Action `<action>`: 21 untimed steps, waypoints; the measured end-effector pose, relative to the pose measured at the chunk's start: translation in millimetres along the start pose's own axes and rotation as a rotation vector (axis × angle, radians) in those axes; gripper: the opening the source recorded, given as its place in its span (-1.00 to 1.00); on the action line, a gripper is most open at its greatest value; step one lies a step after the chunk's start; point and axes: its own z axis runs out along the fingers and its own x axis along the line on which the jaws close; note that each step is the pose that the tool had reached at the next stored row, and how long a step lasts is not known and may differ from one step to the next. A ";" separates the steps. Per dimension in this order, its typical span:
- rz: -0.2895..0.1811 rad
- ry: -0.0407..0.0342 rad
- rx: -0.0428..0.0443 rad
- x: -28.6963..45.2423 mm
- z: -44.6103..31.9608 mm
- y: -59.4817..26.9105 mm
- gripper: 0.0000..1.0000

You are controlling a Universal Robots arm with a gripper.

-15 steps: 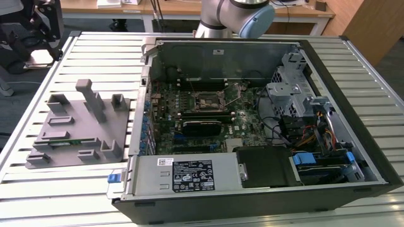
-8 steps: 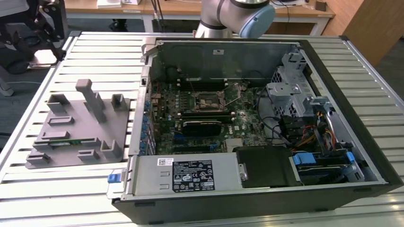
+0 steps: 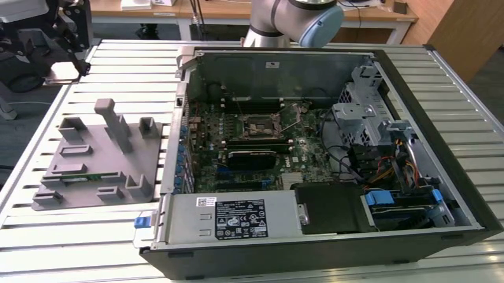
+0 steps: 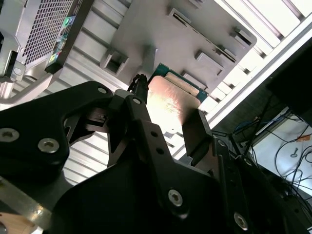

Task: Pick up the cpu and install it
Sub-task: 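Pick up the cpu and move it towards the insertion slot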

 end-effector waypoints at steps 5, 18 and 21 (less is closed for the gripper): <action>0.000 0.0000 0.0000 -5.7 0.0 -0.5 0.06; 0.000 -0.0001 0.0000 -21.2 0.0 -1.9 0.06; 0.000 0.0000 0.0000 -24.9 0.0 -2.3 0.06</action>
